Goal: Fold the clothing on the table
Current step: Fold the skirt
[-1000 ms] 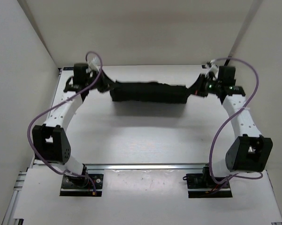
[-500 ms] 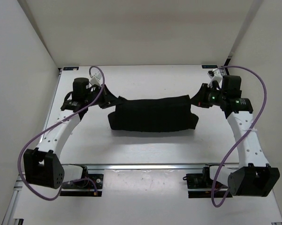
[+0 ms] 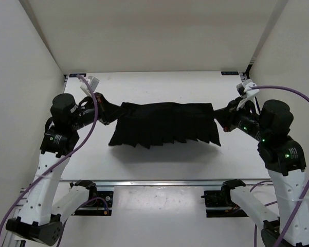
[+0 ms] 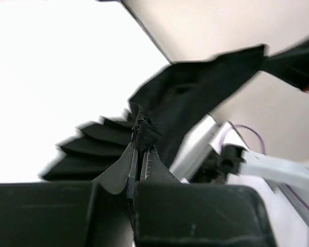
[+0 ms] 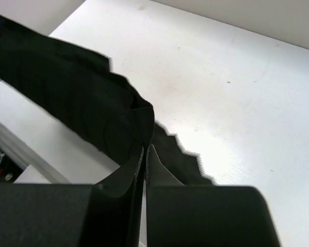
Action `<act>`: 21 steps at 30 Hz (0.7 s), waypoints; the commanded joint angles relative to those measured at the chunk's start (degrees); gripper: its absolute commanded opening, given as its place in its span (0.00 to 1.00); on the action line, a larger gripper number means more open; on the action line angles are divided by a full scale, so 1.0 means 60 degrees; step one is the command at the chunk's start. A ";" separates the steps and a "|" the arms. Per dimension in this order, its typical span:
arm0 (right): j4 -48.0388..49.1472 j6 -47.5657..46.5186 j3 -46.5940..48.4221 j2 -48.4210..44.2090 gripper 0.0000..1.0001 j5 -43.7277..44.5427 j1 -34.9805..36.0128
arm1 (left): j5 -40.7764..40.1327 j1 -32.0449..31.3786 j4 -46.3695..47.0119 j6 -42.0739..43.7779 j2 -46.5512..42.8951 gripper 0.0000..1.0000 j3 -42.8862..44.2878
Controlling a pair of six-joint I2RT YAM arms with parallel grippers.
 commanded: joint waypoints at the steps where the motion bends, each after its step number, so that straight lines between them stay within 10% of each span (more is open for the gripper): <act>1: -0.0383 -0.0351 0.0442 0.0637 0.00 0.1201 -0.0134 | -0.1825 0.0096 -0.0969 0.0575 0.0343 0.00 0.0513; 21: 0.2752 0.2212 0.4233 1.1287 0.00 -0.2123 -0.3314 | -0.1725 0.1825 0.1667 -0.2090 1.1768 0.00 0.5975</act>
